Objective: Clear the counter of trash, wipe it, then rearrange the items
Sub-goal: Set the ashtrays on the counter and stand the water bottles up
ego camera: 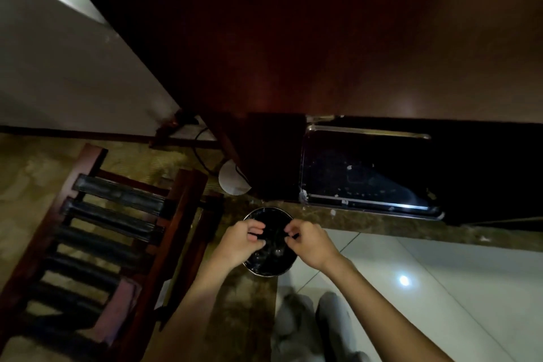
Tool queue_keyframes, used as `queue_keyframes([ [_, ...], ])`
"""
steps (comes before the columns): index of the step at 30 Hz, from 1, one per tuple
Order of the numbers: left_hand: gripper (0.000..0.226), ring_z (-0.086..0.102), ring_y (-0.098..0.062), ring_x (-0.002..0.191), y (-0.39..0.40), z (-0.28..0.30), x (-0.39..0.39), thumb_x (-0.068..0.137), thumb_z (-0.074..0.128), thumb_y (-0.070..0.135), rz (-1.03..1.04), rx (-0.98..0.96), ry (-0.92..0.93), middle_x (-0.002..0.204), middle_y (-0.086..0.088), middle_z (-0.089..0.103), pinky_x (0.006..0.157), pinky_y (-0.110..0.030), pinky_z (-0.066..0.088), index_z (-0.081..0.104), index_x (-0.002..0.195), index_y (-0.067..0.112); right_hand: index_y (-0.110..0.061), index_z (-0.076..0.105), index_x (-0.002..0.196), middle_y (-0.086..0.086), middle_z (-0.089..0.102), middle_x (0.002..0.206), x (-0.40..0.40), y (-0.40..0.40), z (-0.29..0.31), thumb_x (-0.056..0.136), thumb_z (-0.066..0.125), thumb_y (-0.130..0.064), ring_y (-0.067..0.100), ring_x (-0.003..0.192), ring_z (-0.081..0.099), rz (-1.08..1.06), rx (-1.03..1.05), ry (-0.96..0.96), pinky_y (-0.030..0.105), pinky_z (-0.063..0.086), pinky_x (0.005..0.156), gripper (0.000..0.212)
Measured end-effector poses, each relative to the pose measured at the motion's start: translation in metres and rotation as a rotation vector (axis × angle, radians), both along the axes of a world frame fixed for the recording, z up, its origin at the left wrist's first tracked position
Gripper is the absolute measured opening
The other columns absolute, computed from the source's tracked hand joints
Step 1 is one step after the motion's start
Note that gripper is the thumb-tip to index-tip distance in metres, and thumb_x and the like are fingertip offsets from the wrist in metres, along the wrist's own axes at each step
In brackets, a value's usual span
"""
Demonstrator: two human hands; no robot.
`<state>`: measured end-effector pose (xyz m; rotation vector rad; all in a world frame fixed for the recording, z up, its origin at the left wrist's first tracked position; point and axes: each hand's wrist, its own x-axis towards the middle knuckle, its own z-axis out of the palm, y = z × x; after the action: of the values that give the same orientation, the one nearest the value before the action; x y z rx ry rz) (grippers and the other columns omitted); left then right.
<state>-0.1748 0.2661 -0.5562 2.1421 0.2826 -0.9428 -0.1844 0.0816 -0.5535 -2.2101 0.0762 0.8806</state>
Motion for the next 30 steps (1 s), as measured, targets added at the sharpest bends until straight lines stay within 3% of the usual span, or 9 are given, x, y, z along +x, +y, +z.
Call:
queue_keyframes([
  [5, 0.033, 0.066, -0.012, 0.097, -0.012, 0.114, 0.003, 0.088, 0.066, 0.015, -0.199, -0.074, -0.008, 0.104, 0.002, 0.065, 0.08, -0.014, 0.05, 0.06, 0.12, 0.014, -0.022, 0.064, 0.107, -0.004, 0.069, 0.1, -0.004, -0.022, 0.115, 0.09, 0.057, -0.025, 0.014, 0.094, 0.064, 0.146, -0.038, -0.071, 0.027, 0.048, 0.08, 0.018],
  [12, 0.028, 0.066, -0.003, 0.092, -0.037, 0.281, 0.012, 0.09, 0.064, 0.027, -0.387, -0.042, -0.167, 0.104, 0.008, 0.067, 0.087, -0.022, 0.053, 0.061, 0.117, 0.022, -0.028, 0.063, 0.101, -0.004, 0.069, 0.097, 0.001, -0.055, 0.278, 0.088, 0.058, -0.038, 0.015, 0.092, 0.064, 0.279, -0.074, -0.289, 0.03, 0.049, 0.078, 0.017],
  [17, 0.031, 0.065, 0.002, 0.089, -0.061, 0.378, 0.016, 0.087, 0.067, 0.03, -0.481, 0.014, -0.326, 0.101, 0.01, 0.069, 0.08, -0.013, 0.051, 0.063, 0.117, 0.027, -0.031, 0.061, 0.103, -0.005, 0.069, 0.1, 0.007, -0.08, 0.374, 0.088, 0.058, -0.042, 0.014, 0.094, 0.064, 0.367, -0.127, -0.413, 0.034, 0.053, 0.08, 0.018],
  [22, 0.03, 0.065, -0.003, 0.088, -0.08, 0.445, 0.016, 0.085, 0.068, 0.031, -0.559, 0.079, -0.443, 0.102, 0.006, 0.07, 0.085, -0.021, 0.052, 0.065, 0.114, 0.026, -0.029, 0.063, 0.103, -0.009, 0.07, 0.098, 0.005, -0.1, 0.447, 0.088, 0.059, -0.042, 0.011, 0.093, 0.065, 0.425, -0.168, -0.525, 0.034, 0.053, 0.081, 0.02],
  [30, 0.028, 0.064, -0.003, 0.09, -0.099, 0.52, 0.025, 0.085, 0.069, 0.03, -0.571, 0.11, -0.599, 0.102, 0.007, 0.071, 0.079, -0.012, 0.047, 0.066, 0.112, 0.024, -0.027, 0.067, 0.097, -0.008, 0.07, 0.092, 0.015, -0.129, 0.527, 0.088, 0.062, -0.039, 0.009, 0.087, 0.063, 0.375, -0.223, -0.623, 0.031, 0.052, 0.08, 0.016],
])
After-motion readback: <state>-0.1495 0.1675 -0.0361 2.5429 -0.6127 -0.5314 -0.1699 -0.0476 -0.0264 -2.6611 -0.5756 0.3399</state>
